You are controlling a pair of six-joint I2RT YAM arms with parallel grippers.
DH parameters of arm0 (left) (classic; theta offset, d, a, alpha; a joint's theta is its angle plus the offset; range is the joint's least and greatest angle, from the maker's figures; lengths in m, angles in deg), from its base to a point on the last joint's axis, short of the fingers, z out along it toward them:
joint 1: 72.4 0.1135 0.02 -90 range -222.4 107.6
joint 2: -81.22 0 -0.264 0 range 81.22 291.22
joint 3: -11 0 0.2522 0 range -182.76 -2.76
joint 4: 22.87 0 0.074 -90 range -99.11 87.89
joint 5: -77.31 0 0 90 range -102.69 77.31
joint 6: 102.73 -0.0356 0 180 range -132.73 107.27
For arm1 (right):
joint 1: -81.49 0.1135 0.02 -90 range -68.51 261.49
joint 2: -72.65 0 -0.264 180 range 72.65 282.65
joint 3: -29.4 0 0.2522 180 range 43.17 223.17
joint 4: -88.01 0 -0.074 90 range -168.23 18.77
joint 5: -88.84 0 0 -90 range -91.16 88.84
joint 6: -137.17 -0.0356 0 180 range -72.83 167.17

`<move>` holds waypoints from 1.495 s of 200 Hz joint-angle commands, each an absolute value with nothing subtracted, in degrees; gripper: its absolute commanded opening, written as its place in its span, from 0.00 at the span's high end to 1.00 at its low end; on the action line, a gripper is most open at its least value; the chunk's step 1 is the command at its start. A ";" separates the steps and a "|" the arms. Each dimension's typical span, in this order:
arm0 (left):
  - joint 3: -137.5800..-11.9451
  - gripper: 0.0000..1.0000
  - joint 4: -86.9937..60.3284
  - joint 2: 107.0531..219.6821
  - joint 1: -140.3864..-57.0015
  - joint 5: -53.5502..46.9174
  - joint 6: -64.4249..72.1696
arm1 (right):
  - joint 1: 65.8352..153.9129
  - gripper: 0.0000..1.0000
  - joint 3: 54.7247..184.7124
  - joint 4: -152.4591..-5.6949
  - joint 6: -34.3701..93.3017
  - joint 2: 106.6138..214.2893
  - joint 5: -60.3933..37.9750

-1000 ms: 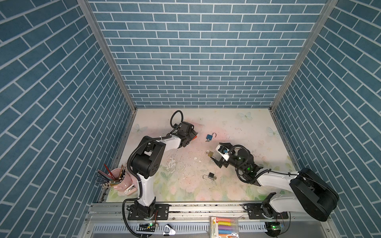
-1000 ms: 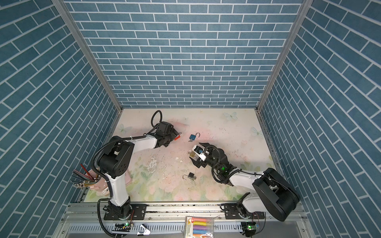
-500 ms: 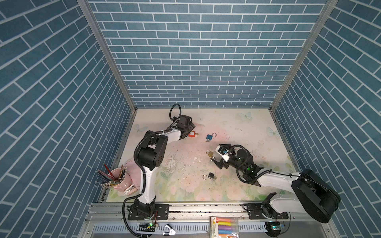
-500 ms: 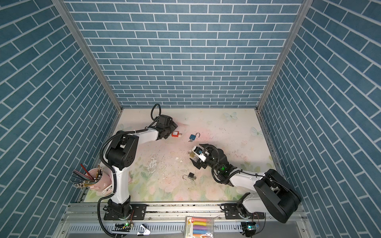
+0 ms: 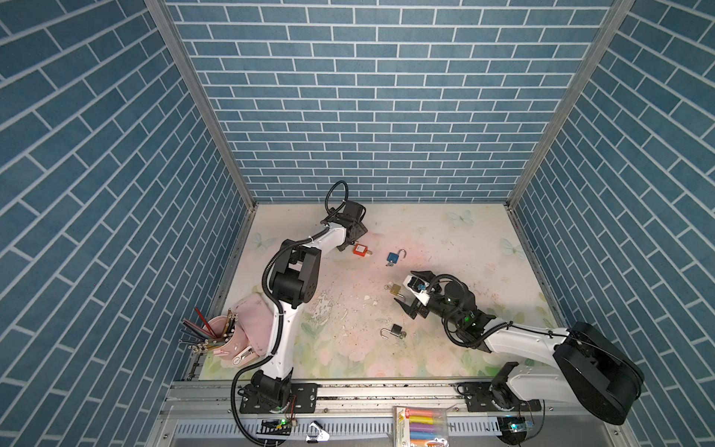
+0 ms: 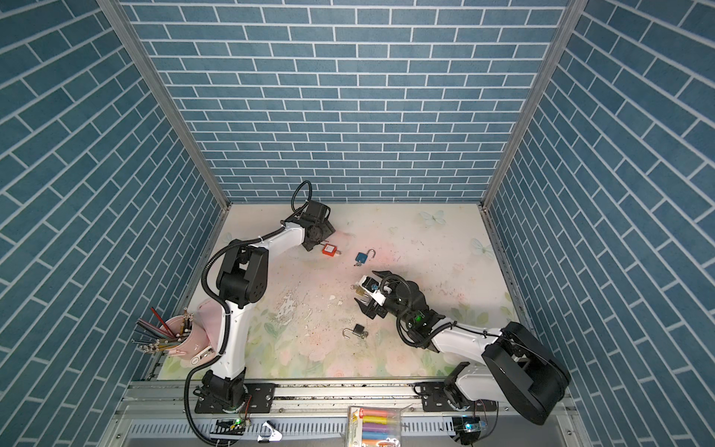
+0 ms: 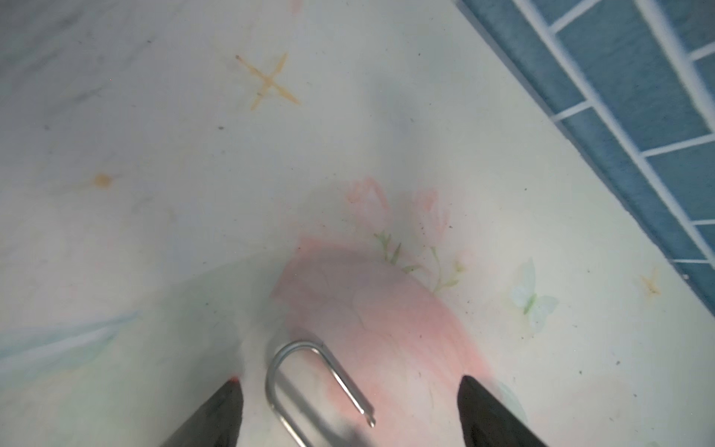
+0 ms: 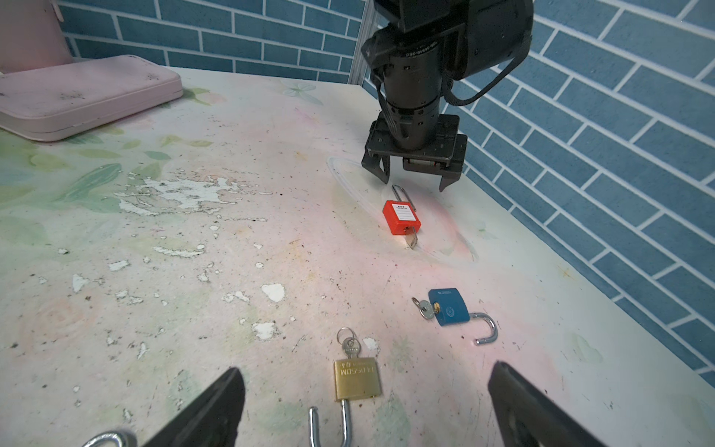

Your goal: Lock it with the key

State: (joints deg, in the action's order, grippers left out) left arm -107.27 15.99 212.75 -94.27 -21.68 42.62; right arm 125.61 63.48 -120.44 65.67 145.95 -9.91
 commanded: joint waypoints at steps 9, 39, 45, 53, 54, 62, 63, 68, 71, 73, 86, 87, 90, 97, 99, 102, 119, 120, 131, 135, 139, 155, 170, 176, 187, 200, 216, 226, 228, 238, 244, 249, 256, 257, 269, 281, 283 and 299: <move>-110.53 0.12 29.23 212.79 -95.90 -25.34 42.38 | 126.05 0.02 63.41 -123.30 67.85 146.55 -9.63; -112.28 0.12 32.42 212.93 -97.34 -25.16 45.63 | 126.05 0.01 63.49 -123.66 68.25 147.50 -9.99; -113.36 0.12 33.98 213.35 -97.73 -25.45 46.89 | 126.13 0.01 63.44 -123.82 68.27 147.49 -10.03; -114.92 0.12 36.24 214.03 -98.16 -26.05 48.43 | 126.14 0.01 63.37 -124.10 68.41 147.36 -10.03; -115.18 0.12 36.50 214.16 -98.25 -26.14 48.57 | 126.14 0.01 63.33 -124.10 68.38 147.36 -10.03; -116.59 0.12 37.77 214.72 -98.71 -27.11 49.40 | 126.18 0.01 63.19 -124.46 68.43 147.35 -10.03; -116.76 0.12 37.88 214.82 -98.87 -27.28 49.58 | 126.21 0.01 63.11 -124.55 68.43 147.35 -10.03; -117.39 0.12 38.24 215.05 -99.22 -27.87 50.08 | 126.23 0.02 63.07 -124.73 68.36 147.29 -10.11; -117.59 0.12 38.19 215.20 -99.37 -28.11 50.25 | 126.23 0.02 63.03 -124.78 68.43 147.28 -10.20; -117.56 0.12 38.05 215.24 -99.45 -28.14 50.36 | 126.25 0.01 63.01 -124.89 68.30 147.32 -10.27; -117.97 0.12 37.34 215.77 -99.76 -27.53 51.50 | 126.49 0.01 62.90 -125.14 68.03 147.36 -10.56; -118.02 0.12 37.28 215.82 -99.75 -27.40 51.60 | 126.49 0.01 62.88 -125.11 68.06 147.40 -10.56; -118.13 0.12 37.15 215.99 -99.78 -27.23 51.78 | 126.56 0.01 62.86 -125.09 68.04 147.36 -10.63; -118.65 0.12 37.13 216.49 -99.93 -26.76 52.28 | 126.73 0.01 62.77 -125.07 67.93 147.37 -10.65; -118.79 0.12 37.25 216.62 -99.98 -26.69 52.48 | 126.79 0.01 62.77 -125.05 67.91 147.36 -10.60; -119.06 0.13 37.53 216.92 -100.00 -26.59 52.89 | 126.83 0.01 62.71 -125.11 67.92 147.41 -10.57; -121.33 0.13 40.26 218.67 -100.52 -27.37 54.90 | 127.35 0.01 62.44 -125.30 67.82 147.25 -10.32; -121.46 0.12 40.45 218.77 -100.53 -27.41 55.05 | 127.36 0.01 62.38 -125.36 67.82 147.26 -10.27; -123.13 0.13 42.67 219.91 -100.79 -28.11 56.47 | 127.54 0.01 62.23 -125.60 67.82 147.34 -9.99; -123.72 0.13 43.27 220.34 -100.89 -28.15 56.92 | 127.63 0.01 62.16 -125.65 67.82 147.33 -9.90; -124.26 0.13 43.78 220.71 -100.97 -28.20 57.10 | 127.63 0.01 62.11 -125.75 67.75 147.27 -9.87; -126.40 0.13 46.20 221.90 -101.46 -29.50 59.27 | 127.72 0.01 61.84 -126.12 67.74 147.42 -9.77; -127.78 0.14 47.59 222.54 -101.82 -30.59 60.95 | 127.72 0.01 61.82 -126.30 67.75 147.65 -9.83; -128.22 0.14 48.04 222.72 -101.93 -31.02 61.76 | 127.78 0.01 61.95 -126.39 67.73 147.87 -9.85; -128.57 0.15 48.77 223.06 -102.10 -31.27 63.00 | 127.76 0.01 62.03 -126.52 67.84 148.19 -9.70; -128.60 0.17 49.40 223.38 -102.36 -31.54 64.52 | 127.81 0.01 62.15 -126.57 67.85 148.58 -9.56; -129.07 0.19 50.62 224.14 -102.69 -31.66 65.71 | 127.81 0.01 62.19 -126.55 68.03 148.94 -9.42; -129.85 0.20 51.64 224.84 -102.86 -31.80 66.21 | 127.81 0.01 62.21 -126.57 68.00 149.03 -9.57; -129.96 0.20 51.74 224.95 -102.89 -31.75 66.20 | 127.81 0.01 62.19 -126.57 67.93 149.01 -9.59; -130.64 0.21 52.70 225.72 -102.98 -31.55 66.45 | 127.82 0.01 62.17 -126.65 67.84 149.01 -9.68; -131.02 0.22 52.95 226.11 -102.99 -31.22 66.39 | 127.88 0.01 62.17 -126.67 67.82 148.96 -9.68; -131.14 0.23 53.23 226.34 -103.07 -30.92 66.41 | 127.90 0.01 62.19 -126.70 67.83 148.94 -9.68; -131.21 0.24 53.30 226.65 -103.08 -30.44 66.38 | 127.88 0.01 62.31 -126.68 67.89 149.03 -9.69; -131.19 0.24 53.29 226.71 -103.12 -30.35 66.37 | 127.89 0.01 62.32 -126.67 67.90 149.07 -9.68; -131.17 0.25 53.15 227.01 -103.20 -29.80 66.28 | 127.90 0.01 62.27 -126.58 67.82 149.10 -9.61; -131.17 0.27 52.72 227.21 -103.37 -29.65 65.84 | 127.85 0.01 62.29 -126.57 67.84 149.12 -9.60; -131.15 0.27 52.75 227.25 -103.44 -29.61 65.84 | 127.89 0.01 62.32 -126.58 67.82 149.12 -9.61; -131.00 0.29 52.24 227.39 -103.39 -29.52 65.41 | 127.99 0.01 62.41 -126.46 67.78 149.26 -9.55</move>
State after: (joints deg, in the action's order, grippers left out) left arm -130.24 50.41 225.25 -102.99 -29.42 65.02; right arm 127.55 62.43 -125.34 65.71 148.64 -9.84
